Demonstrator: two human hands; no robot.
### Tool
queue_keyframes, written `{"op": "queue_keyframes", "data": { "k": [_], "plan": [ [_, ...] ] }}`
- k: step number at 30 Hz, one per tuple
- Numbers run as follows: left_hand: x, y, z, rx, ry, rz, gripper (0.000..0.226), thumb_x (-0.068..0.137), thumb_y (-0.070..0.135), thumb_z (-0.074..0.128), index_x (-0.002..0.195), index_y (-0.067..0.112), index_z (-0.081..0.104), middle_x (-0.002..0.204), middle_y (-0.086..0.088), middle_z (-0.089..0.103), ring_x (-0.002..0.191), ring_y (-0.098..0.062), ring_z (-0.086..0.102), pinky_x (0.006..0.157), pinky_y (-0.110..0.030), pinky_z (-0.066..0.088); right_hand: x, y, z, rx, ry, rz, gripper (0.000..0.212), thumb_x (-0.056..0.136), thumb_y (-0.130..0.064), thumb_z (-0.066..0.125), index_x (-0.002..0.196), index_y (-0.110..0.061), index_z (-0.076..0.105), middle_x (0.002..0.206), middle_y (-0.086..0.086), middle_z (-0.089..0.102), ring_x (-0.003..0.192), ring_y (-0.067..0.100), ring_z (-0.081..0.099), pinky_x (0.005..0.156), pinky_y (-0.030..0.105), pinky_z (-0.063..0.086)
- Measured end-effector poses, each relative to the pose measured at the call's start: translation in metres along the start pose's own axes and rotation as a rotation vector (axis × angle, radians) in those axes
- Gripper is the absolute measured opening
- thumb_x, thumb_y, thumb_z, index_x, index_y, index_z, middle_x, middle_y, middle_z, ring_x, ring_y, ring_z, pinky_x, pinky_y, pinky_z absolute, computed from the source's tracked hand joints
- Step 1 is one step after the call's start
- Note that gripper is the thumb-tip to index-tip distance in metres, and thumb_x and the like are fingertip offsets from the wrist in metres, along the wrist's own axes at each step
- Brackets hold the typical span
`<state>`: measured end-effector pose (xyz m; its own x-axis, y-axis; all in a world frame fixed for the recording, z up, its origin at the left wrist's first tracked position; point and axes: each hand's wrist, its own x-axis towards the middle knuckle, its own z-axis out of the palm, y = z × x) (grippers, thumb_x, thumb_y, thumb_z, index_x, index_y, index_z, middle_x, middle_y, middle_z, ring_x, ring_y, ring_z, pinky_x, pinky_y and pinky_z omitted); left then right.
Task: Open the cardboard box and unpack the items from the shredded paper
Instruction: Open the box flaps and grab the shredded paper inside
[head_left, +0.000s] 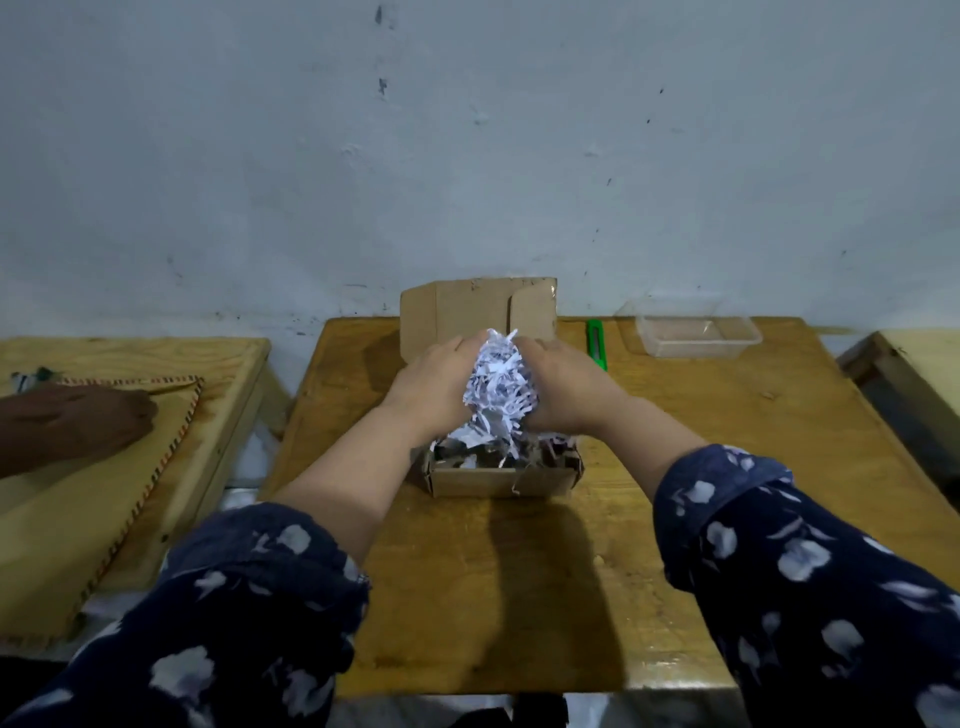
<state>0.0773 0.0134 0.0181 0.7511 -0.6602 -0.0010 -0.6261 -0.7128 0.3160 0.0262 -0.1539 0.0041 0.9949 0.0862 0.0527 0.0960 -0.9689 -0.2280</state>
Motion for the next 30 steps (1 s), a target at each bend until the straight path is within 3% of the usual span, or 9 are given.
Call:
{"op": "queue_keyframes", "data": {
  "k": [4, 8, 10, 13, 18, 21, 25, 30],
  "plan": [
    [0.018, 0.013, -0.012, -0.026, 0.066, 0.082, 0.091, 0.075, 0.008, 0.074, 0.149, 0.026, 0.025, 0.142, -0.001, 0.046, 0.129, -0.024, 0.045, 0.099, -0.040, 0.045, -0.015, 0.004, -0.030, 0.004, 0.111, 0.068, 0.085, 0.068, -0.037, 0.077, 0.139, -0.015, 0.035, 0.121, 0.008, 0.058, 0.108, 0.028, 0.054, 0.090, 0.036, 0.044],
    [0.031, 0.052, -0.015, -0.059, 0.012, 0.188, 0.089, 0.077, -0.003, 0.065, 0.151, 0.022, 0.023, 0.154, -0.004, 0.030, 0.139, -0.024, 0.032, 0.104, -0.035, 0.038, -0.050, 0.022, -0.052, -0.007, 0.136, 0.201, 0.082, 0.068, -0.031, 0.075, 0.138, -0.014, 0.034, 0.122, 0.010, 0.058, 0.108, 0.030, 0.054, 0.088, 0.038, 0.045],
    [0.038, 0.076, -0.007, -0.098, -0.011, 0.249, 0.085, 0.077, -0.001, 0.064, 0.150, 0.022, 0.026, 0.149, -0.006, 0.036, 0.136, -0.025, 0.036, 0.105, -0.033, 0.037, -0.072, 0.035, -0.058, -0.009, 0.143, 0.266, 0.079, 0.069, -0.030, 0.073, 0.136, -0.014, 0.036, 0.121, 0.011, 0.059, 0.108, 0.031, 0.054, 0.087, 0.039, 0.046],
    [0.052, 0.109, 0.015, -0.114, -0.023, 0.334, 0.082, 0.077, 0.007, 0.067, 0.149, 0.023, 0.029, 0.142, -0.005, 0.041, 0.131, -0.026, 0.043, 0.103, -0.034, 0.040, -0.106, 0.055, -0.064, -0.032, 0.156, 0.371, 0.075, 0.069, -0.028, 0.073, 0.134, -0.011, 0.038, 0.119, 0.013, 0.059, 0.105, 0.032, 0.055, 0.080, 0.037, 0.045],
    [0.063, 0.168, 0.054, -0.169, -0.097, 0.414, 0.084, 0.077, -0.008, 0.059, 0.149, 0.020, 0.028, 0.151, -0.007, 0.031, 0.138, -0.028, 0.033, 0.108, -0.039, 0.036, -0.154, 0.091, -0.053, 0.017, 0.179, 0.550, 0.069, 0.071, -0.026, 0.073, 0.130, -0.011, 0.041, 0.114, 0.010, 0.058, 0.102, 0.029, 0.055, 0.075, 0.031, 0.040],
    [0.067, 0.189, 0.092, -0.216, -0.152, 0.380, 0.089, 0.075, -0.012, 0.061, 0.149, 0.023, 0.027, 0.150, -0.005, 0.030, 0.135, -0.030, 0.036, 0.108, -0.044, 0.037, -0.172, 0.113, -0.026, 0.081, 0.166, 0.667, 0.072, 0.068, -0.033, 0.077, 0.129, -0.013, 0.043, 0.115, 0.005, 0.058, 0.101, 0.025, 0.056, 0.079, 0.032, 0.048],
    [0.065, 0.198, 0.129, -0.296, -0.223, 0.279, 0.090, 0.075, -0.018, 0.055, 0.150, 0.023, 0.025, 0.151, 0.000, 0.027, 0.135, -0.027, 0.036, 0.106, -0.041, 0.040, -0.184, 0.134, 0.011, 0.234, 0.130, 0.806, 0.092, 0.061, -0.041, 0.082, 0.135, -0.012, 0.035, 0.123, 0.008, 0.056, 0.109, 0.030, 0.055, 0.089, 0.043, 0.049],
    [0.067, 0.189, 0.151, -0.215, -0.250, 0.154, 0.093, 0.081, -0.012, 0.053, 0.152, 0.030, 0.011, 0.155, 0.002, 0.022, 0.134, -0.030, 0.039, 0.099, -0.045, 0.044, -0.177, 0.154, 0.034, 0.170, 0.049, 0.713, 0.099, 0.068, -0.048, 0.075, 0.144, -0.012, 0.022, 0.138, 0.011, 0.043, 0.124, 0.032, 0.041, 0.099, 0.041, 0.038]
  ]
}}
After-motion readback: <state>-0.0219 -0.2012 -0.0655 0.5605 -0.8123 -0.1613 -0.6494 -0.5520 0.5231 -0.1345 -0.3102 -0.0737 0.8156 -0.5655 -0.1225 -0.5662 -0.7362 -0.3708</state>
